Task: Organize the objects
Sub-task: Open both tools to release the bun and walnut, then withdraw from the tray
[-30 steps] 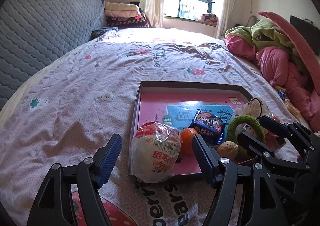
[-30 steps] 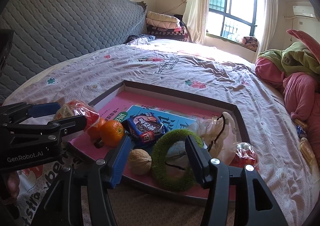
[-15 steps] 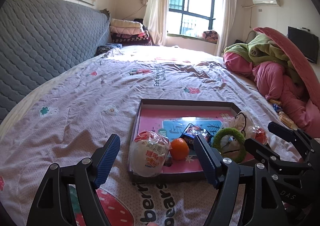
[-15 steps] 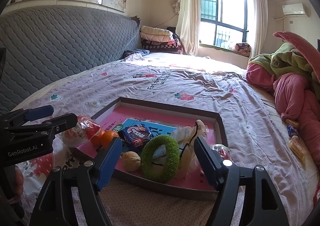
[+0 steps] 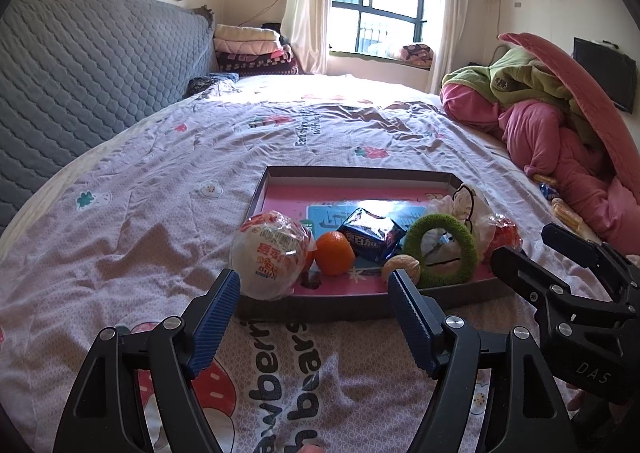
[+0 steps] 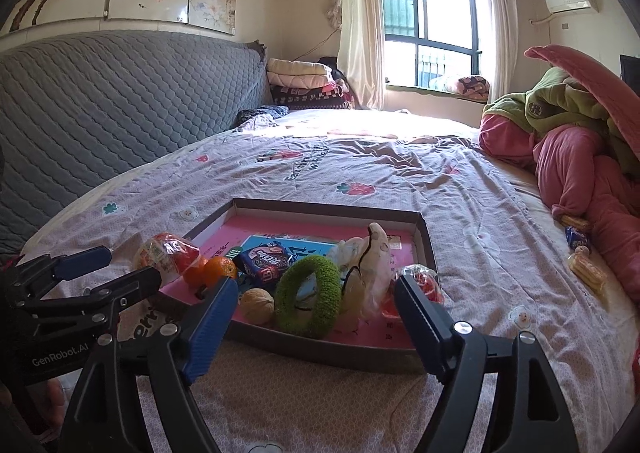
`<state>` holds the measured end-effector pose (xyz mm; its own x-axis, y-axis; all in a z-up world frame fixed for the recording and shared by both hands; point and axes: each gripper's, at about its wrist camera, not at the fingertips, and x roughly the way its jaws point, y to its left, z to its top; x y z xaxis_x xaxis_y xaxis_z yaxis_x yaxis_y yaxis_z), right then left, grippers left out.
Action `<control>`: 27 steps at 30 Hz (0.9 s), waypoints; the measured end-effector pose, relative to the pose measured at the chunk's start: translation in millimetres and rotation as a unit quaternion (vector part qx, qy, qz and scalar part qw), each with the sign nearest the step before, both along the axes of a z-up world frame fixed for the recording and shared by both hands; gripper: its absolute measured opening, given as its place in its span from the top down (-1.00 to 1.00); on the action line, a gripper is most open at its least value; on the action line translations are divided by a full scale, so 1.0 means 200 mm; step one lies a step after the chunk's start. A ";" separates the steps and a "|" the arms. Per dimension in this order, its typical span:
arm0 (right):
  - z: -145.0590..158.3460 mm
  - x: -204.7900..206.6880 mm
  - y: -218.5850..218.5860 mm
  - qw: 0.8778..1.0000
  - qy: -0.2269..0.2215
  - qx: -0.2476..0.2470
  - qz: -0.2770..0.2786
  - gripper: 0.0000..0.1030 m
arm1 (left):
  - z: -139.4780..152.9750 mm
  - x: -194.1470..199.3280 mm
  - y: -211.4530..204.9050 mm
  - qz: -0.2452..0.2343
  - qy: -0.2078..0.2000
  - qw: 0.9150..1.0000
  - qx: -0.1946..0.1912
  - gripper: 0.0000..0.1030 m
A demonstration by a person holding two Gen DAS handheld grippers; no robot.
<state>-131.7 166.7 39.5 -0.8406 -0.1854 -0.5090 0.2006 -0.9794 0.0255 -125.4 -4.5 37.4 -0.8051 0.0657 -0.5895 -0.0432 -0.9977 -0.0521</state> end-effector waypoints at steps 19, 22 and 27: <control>-0.12 0.11 0.06 0.999 -0.030 0.009 -0.036 -0.65 | -0.13 0.09 0.06 -0.004 -0.035 0.999 -0.019 -0.50; -0.15 0.13 0.05 0.999 -0.038 0.008 -0.033 -0.65 | -0.15 0.11 0.07 -0.007 -0.043 0.999 -0.018 -0.50; -0.18 0.17 0.06 0.999 -0.043 0.012 -0.032 -0.65 | -0.19 0.15 0.09 -0.020 -0.049 0.998 -0.022 -0.50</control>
